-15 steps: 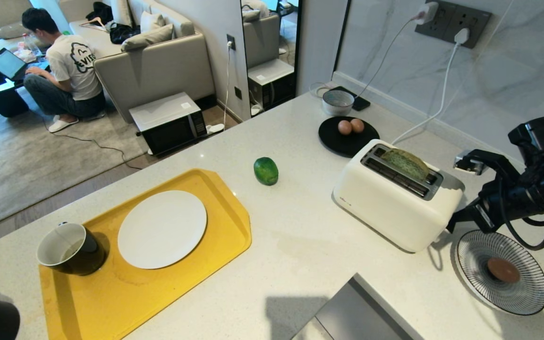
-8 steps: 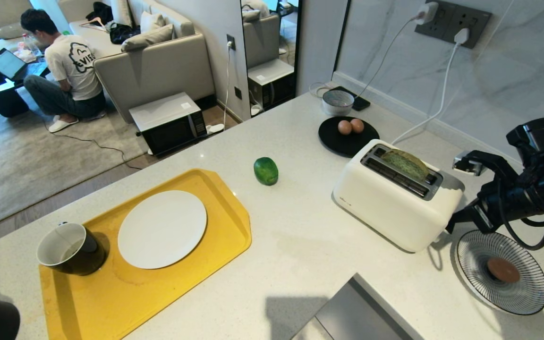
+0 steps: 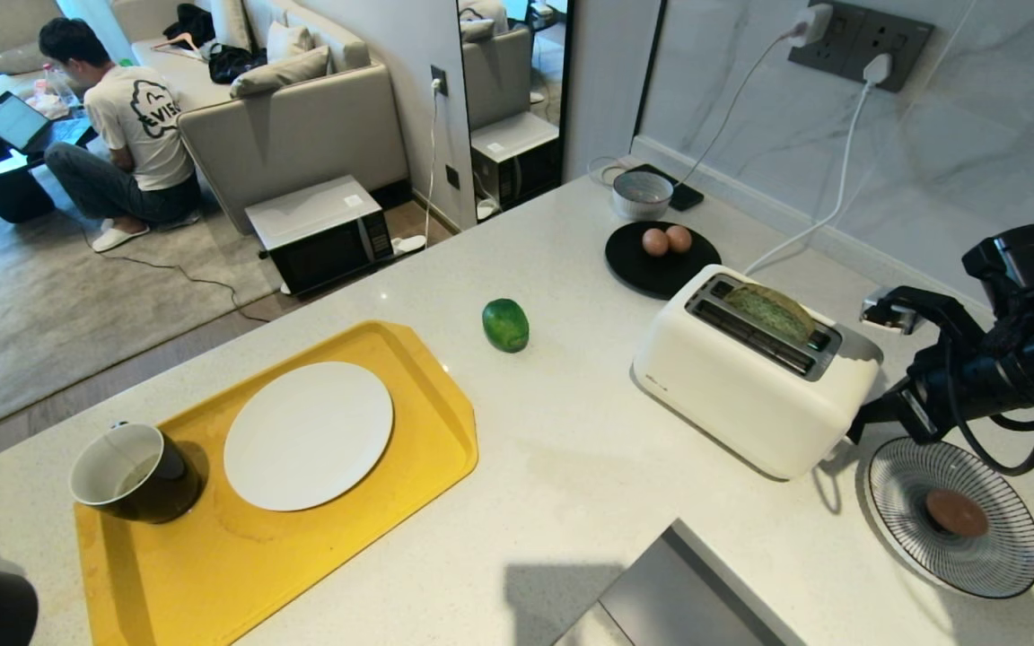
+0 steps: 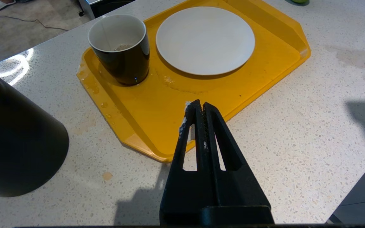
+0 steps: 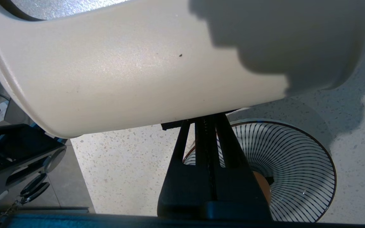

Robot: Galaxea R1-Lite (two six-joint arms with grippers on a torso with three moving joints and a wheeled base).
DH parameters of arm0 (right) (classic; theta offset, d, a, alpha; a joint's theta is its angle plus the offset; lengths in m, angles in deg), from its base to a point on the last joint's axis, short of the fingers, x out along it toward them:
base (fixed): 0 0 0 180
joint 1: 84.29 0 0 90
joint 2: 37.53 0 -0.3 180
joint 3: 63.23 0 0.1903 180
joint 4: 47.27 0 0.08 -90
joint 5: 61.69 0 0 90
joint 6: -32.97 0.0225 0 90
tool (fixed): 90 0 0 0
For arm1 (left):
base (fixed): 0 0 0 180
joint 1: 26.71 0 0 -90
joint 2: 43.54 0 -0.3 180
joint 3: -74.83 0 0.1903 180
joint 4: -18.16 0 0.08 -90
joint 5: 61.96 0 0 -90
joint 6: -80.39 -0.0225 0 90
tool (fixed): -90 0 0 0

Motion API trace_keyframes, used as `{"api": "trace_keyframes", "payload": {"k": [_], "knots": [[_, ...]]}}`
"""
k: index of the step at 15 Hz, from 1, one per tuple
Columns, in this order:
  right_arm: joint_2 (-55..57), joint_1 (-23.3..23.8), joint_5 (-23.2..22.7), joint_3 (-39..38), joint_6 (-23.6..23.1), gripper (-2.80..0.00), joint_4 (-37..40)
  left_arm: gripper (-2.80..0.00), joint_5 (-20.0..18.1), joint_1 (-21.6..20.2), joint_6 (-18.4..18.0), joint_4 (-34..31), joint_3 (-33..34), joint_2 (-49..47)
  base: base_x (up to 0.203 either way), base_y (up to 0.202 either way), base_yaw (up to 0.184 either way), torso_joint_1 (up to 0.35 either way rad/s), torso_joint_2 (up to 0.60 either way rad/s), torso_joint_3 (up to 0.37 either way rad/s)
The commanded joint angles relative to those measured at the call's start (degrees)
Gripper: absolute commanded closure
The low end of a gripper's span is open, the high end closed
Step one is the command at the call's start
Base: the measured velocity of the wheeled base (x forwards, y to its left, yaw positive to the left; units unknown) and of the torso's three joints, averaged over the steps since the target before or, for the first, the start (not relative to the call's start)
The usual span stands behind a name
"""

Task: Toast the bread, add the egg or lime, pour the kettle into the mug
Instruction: Use a bread toaster

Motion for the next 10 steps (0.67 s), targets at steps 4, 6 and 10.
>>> {"api": "trace_keyframes", "payload": {"k": [4, 6, 10], "knots": [[0.19, 0.01, -0.12, 0.15, -0.20, 0.00, 0.16, 0.00, 0.02, -0.01, 0.01, 0.02, -0.04, -0.05, 0.000, 0.000, 0.000, 0.000, 0.00, 0.000], [0.19, 0.01, -0.12, 0.15, -0.20, 0.00, 0.08, 0.00, 0.02, -0.01, 0.01, 0.02, 0.05, -0.05, 0.000, 0.000, 0.000, 0.000, 0.00, 0.000], [0.02, 0.01, -0.12, 0.15, -0.20, 0.00, 0.08, 0.00, 0.02, -0.01, 0.01, 0.02, 0.05, -0.05, 0.000, 0.000, 0.000, 0.000, 0.00, 0.000]]}}
